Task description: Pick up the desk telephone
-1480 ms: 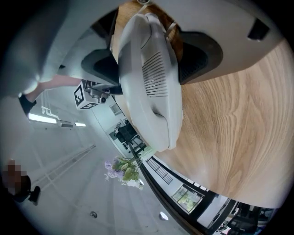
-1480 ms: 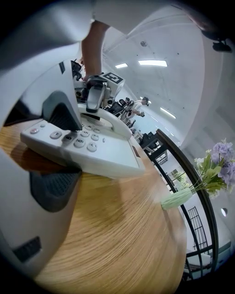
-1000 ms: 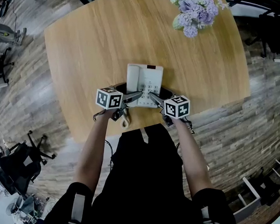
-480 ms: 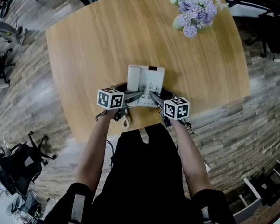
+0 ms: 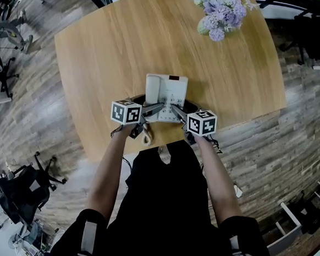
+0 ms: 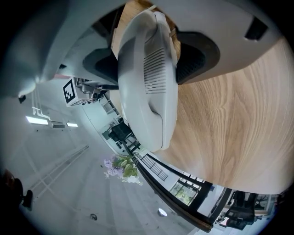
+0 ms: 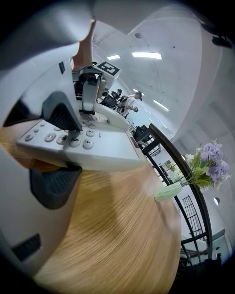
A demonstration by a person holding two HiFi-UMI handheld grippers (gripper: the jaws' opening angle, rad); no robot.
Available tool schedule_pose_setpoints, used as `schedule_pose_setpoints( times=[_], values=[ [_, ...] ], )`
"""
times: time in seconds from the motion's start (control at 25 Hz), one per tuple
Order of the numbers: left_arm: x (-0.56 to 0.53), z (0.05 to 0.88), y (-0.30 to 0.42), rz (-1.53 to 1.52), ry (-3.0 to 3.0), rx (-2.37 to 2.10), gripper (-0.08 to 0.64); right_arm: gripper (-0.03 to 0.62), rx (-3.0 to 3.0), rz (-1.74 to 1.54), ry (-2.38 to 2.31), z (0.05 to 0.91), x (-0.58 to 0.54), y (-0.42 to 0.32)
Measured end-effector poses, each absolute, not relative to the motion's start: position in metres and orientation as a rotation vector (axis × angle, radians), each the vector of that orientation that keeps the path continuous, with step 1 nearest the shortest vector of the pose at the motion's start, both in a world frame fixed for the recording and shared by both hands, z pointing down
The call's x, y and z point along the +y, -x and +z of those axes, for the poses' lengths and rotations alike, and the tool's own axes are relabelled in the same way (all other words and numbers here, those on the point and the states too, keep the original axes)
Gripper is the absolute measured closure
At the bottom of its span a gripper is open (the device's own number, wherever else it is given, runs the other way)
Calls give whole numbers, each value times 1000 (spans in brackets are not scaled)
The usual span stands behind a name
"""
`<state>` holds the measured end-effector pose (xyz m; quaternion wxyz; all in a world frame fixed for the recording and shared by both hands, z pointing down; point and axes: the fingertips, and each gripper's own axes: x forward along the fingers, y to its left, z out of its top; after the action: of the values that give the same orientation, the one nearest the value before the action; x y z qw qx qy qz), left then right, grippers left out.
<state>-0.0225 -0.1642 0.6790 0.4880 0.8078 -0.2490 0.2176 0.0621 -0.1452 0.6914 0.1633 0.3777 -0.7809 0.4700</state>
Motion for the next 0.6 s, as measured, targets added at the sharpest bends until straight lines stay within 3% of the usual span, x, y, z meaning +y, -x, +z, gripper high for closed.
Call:
schedule_pose_setpoints(
  times=[0.6],
  values=[
    [-152,645,18,497,-1983,-597,169,330,-2216,1327,-1129,656,-131,-67]
  ],
)
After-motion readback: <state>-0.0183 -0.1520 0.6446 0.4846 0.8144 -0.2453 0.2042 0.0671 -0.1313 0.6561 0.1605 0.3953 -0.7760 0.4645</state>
